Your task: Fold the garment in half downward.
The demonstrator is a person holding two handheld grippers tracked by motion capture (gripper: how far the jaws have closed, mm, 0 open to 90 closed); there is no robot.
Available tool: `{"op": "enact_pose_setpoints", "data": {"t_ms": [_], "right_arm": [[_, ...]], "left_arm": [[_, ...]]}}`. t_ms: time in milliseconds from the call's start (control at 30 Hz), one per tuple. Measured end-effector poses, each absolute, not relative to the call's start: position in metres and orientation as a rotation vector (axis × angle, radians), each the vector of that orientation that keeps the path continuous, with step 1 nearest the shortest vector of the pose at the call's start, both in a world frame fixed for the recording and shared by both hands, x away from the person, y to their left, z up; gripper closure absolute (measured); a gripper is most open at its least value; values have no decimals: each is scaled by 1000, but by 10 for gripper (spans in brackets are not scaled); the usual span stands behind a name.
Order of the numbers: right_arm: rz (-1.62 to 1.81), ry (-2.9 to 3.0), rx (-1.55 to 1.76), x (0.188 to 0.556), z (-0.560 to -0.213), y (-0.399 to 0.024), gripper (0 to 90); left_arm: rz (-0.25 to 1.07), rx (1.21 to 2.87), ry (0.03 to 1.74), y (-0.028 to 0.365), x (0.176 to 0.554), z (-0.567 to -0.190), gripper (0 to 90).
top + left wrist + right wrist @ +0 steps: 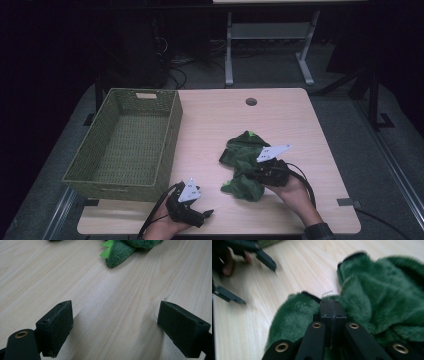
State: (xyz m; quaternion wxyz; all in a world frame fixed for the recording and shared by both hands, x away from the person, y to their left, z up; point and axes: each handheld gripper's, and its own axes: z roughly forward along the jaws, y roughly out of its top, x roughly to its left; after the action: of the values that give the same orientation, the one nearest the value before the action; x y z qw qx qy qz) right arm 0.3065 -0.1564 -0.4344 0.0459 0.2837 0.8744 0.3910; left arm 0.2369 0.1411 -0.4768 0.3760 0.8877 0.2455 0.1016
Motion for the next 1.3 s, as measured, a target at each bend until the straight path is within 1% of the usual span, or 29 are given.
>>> {"op": "enact_pose_setpoints", "data": {"t_ms": [200, 333, 567, 700, 867, 967, 1167, 1300], "right_arm": [[1121, 2728, 856, 308, -448, -146, 899], [1123, 2741, 911, 311, -459, -148, 900], [1119, 2726, 888, 309, -457, -147, 896], [1152, 2684, 904, 308, -450, -153, 776], [1215, 2642, 932, 308, -443, -164, 709], [1211, 2623, 940, 308, -440, -167, 610], [1217, 2568, 944, 310, -429, -177, 558], [1207, 2541, 956, 315, -424, -187, 531]], "left_arm": [[259, 2271, 629, 141, 237, -477, 127], [260, 2271, 629, 141, 237, -477, 127], [269, 2267, 646, 139, 236, -477, 126], [264, 2290, 660, 137, 238, -475, 127], [234, 2300, 663, 133, 241, -472, 135], [223, 2302, 650, 131, 243, -469, 135], [197, 2287, 615, 122, 255, -458, 151], [214, 2267, 593, 120, 265, -449, 178]]}}
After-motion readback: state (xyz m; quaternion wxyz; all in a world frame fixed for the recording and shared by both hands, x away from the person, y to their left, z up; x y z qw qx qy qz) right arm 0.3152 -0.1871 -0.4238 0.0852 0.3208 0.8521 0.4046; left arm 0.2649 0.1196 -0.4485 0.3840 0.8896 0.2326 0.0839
